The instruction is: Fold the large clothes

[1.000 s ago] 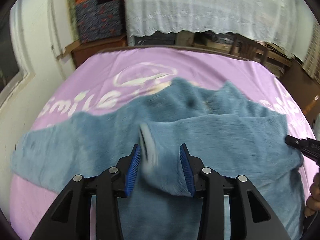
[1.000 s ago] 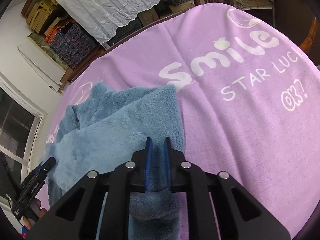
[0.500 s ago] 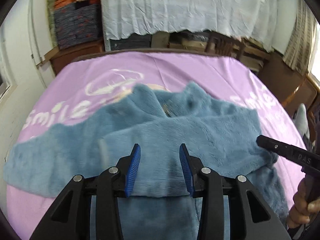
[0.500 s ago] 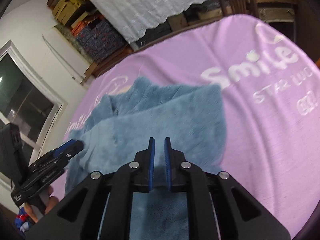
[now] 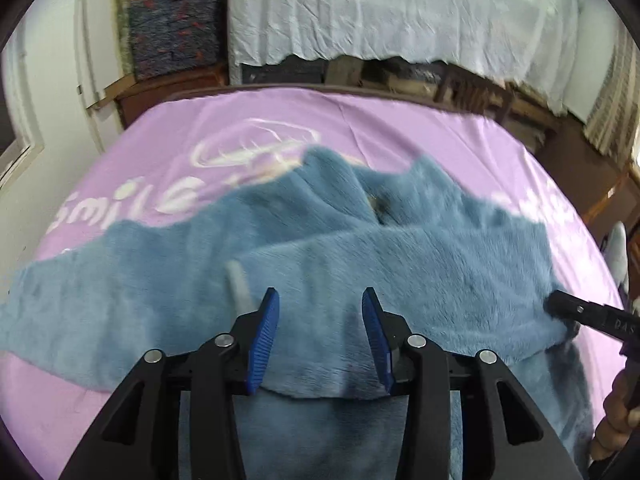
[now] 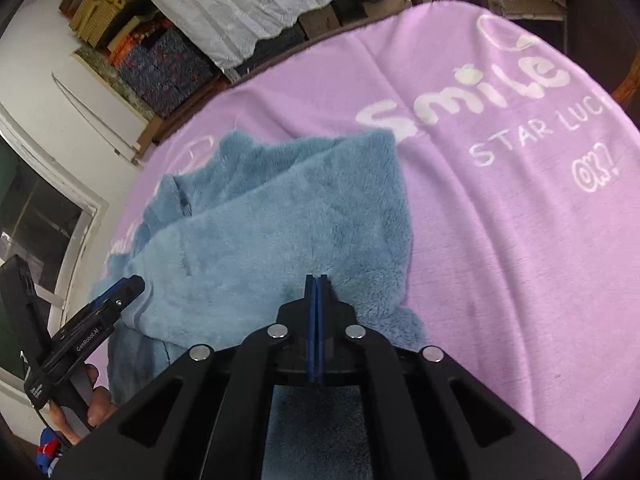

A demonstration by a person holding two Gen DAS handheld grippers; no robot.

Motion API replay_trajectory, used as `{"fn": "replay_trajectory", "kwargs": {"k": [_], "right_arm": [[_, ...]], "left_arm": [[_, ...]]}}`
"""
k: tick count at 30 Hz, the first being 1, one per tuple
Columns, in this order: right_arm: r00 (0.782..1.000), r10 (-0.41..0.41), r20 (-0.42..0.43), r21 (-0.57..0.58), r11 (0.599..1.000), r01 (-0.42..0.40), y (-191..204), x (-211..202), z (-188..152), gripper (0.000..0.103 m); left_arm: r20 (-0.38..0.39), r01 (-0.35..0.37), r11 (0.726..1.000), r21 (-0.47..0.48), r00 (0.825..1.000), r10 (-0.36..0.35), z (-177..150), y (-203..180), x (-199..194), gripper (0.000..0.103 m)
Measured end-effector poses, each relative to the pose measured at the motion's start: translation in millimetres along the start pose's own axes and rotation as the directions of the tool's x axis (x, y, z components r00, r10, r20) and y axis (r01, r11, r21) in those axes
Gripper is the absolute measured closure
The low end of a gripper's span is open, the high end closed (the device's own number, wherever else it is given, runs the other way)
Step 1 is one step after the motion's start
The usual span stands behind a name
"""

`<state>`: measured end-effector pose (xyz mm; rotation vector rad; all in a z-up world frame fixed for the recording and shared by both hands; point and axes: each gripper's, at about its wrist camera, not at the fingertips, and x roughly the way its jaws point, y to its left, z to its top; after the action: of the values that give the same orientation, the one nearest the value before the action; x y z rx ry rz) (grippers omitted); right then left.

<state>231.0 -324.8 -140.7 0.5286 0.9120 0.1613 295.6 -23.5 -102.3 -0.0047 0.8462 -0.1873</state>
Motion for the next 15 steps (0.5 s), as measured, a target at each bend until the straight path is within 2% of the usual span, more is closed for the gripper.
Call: {"fn": "replay_trajectory", "kwargs": {"k": [3, 5, 8, 10, 13, 15], "right_arm": [[0.998, 0.001, 0.056, -0.014, 1.000, -0.001, 0, -13, 1, 0.095], [0.999, 0.008, 0.032, -0.017, 1.000, -0.008, 0, -8, 1, 0.094], [0.999, -0.007, -0.034, -0.005, 1.000, 0.006, -4, 7, 0, 0.096], [1.000, -0.004, -0.029, -0.006, 1.000, 0.004, -3, 8, -1, 0.096], [1.000, 0.023, 0.002, 0.014, 1.000, -0.023, -4, 2, 1, 0.095], [0.999, 0.025, 0.027, 0.016, 1.000, -0.026, -5, -4, 2, 0.089]], "left_arm": [[-0.048, -0.005, 0.999, -0.036, 0.999, 0.003, 0, 11, 10, 0.060], [-0.089, -0.023, 0.999, -0.030, 0.996, 0.020, -2, 12, 21, 0.060], [-0.073, -0.056, 0.998, 0.017, 0.996, 0.057, -5, 6, 19, 0.059], [-0.071, -0.061, 0.998, 0.023, 0.995, 0.063, -6, 6, 19, 0.059], [-0.065, -0.028, 0.999, -0.030, 0.998, 0.026, -6, 17, 13, 0.059], [-0.056, -0.026, 0.997, -0.071, 0.998, 0.022, -6, 27, 4, 0.058]]}}
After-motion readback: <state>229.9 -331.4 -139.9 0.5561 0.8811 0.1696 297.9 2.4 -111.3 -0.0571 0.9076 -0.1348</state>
